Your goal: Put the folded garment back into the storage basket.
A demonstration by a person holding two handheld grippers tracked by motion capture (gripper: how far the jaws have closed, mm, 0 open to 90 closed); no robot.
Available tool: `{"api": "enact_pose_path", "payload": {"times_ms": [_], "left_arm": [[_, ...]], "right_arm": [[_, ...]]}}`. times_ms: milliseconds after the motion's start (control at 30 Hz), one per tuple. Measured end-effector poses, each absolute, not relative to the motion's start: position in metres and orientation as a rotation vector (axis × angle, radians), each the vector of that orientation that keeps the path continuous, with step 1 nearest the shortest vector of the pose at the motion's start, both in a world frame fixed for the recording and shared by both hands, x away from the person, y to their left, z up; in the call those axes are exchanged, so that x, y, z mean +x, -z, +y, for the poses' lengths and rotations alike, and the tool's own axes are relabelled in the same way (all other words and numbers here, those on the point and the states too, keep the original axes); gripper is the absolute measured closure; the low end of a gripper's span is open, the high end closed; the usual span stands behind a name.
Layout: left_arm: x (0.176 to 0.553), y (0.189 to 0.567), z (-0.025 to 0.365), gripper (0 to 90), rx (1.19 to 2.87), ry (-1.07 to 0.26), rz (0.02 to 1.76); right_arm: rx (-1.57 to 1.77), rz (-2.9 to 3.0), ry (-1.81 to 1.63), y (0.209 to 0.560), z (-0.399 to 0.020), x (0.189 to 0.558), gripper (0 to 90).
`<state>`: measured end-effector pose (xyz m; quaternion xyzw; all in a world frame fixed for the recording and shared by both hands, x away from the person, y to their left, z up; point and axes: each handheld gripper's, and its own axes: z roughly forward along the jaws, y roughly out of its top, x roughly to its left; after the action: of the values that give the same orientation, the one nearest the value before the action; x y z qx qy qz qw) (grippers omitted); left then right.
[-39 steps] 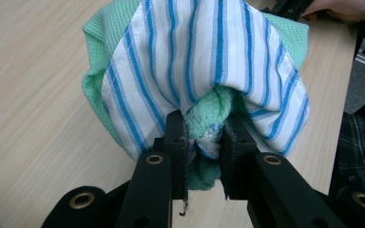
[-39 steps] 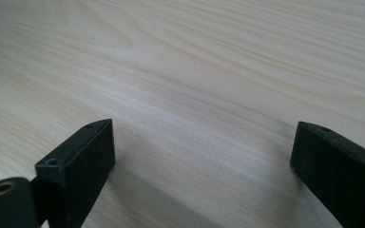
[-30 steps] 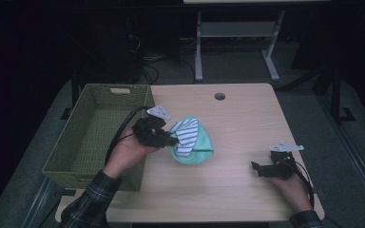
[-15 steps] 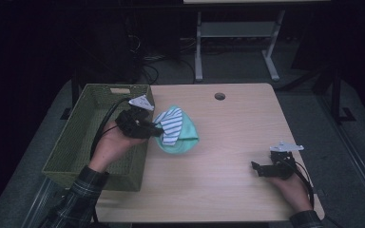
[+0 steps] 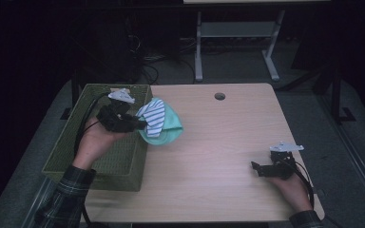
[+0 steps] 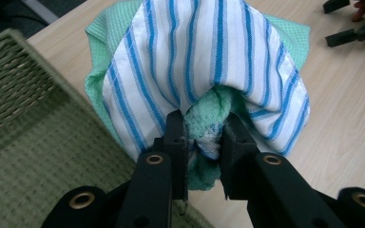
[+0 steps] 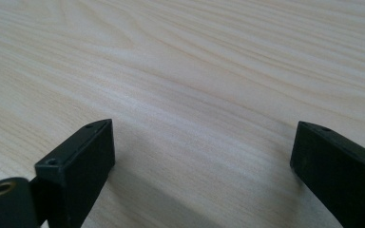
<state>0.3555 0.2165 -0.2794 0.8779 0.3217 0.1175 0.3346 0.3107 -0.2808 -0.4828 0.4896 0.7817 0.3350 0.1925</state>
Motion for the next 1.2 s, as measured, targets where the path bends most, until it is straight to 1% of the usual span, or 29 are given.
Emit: {"api": "enact_pose_path", "payload": {"times_ms": [500, 1000, 1200], "left_arm": [[0.357, 0.278, 0.257, 75.3, 2.246, -0.375, 0.952], [0.359, 0.29, 0.306, 75.3, 2.168, -0.444, 1.152], [0.362, 0.301, 0.321, 75.3, 2.145, -0.459, 1.222]], "right_arm": [[1.374, 2.194, -0.941, 0.483, -0.281, 0.311, 7.1], [1.372, 2.194, -0.941, 0.483, -0.281, 0.311, 7.1], [1.372, 2.195, -0.94, 0.483, -0.281, 0.311, 7.1]]}}
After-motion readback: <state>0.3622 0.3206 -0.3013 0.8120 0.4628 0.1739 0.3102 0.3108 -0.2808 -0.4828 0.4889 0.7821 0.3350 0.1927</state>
